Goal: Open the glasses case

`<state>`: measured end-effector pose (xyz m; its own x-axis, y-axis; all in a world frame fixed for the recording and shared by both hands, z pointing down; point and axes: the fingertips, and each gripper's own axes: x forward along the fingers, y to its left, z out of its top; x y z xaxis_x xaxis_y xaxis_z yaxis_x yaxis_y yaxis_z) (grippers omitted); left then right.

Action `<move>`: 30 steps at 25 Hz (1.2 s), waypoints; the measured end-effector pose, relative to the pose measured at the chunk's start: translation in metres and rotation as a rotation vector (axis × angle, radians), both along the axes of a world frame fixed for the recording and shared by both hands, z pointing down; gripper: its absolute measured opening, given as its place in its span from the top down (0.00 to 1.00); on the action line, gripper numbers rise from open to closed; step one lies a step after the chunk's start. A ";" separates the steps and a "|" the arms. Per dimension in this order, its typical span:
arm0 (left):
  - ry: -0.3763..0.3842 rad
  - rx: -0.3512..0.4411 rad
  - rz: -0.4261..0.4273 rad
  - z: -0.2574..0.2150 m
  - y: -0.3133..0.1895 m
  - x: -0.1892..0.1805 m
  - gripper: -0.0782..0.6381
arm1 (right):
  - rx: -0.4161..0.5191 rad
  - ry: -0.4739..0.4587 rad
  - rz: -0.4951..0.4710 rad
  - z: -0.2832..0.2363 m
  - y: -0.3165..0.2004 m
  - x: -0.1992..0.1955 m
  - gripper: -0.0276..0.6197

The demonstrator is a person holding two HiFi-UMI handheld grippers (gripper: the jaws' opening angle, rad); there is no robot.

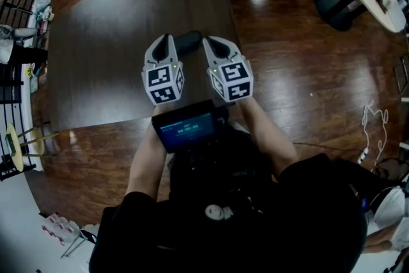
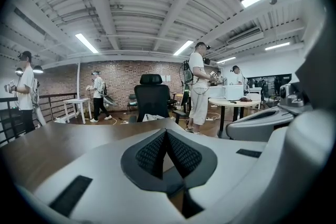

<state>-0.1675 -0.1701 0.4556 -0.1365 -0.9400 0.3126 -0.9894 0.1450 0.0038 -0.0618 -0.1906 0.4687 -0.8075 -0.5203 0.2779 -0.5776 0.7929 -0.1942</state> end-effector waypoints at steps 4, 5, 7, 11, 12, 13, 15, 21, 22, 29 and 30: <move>-0.005 -0.012 0.035 0.006 -0.010 -0.004 0.89 | -0.001 0.003 0.012 0.002 -0.003 -0.003 0.93; -0.007 -0.016 0.049 0.009 -0.011 -0.004 0.89 | -0.001 0.003 0.017 0.002 -0.002 -0.002 0.93; -0.023 -0.033 0.094 0.014 -0.017 -0.006 0.89 | 0.002 0.007 0.030 0.002 -0.003 0.002 0.93; -0.043 -0.134 0.309 0.038 -0.053 -0.016 0.89 | -0.002 0.034 0.064 0.006 -0.021 0.010 0.93; -0.043 -0.177 0.401 0.048 -0.061 -0.017 0.89 | -0.005 0.039 0.072 0.008 -0.025 0.010 0.93; -0.050 -0.229 0.514 0.058 -0.066 -0.016 0.89 | -0.008 0.044 0.079 0.010 -0.030 0.010 0.93; -0.089 -0.359 0.757 0.081 -0.067 -0.009 0.89 | -0.015 0.056 0.094 0.014 -0.037 0.009 0.93; -0.057 -0.648 1.107 0.131 -0.060 -0.016 0.89 | -0.033 0.099 0.139 0.025 -0.052 0.004 0.93; -0.014 -0.677 1.140 0.136 -0.058 -0.015 0.89 | -0.035 0.104 0.147 0.027 -0.055 0.003 0.93; 0.116 -0.856 1.311 0.168 -0.037 -0.001 0.57 | -0.052 0.152 0.182 0.036 -0.063 0.002 0.93; 0.139 -0.881 1.323 0.170 -0.035 -0.002 0.50 | -0.054 0.157 0.184 0.037 -0.065 0.000 0.93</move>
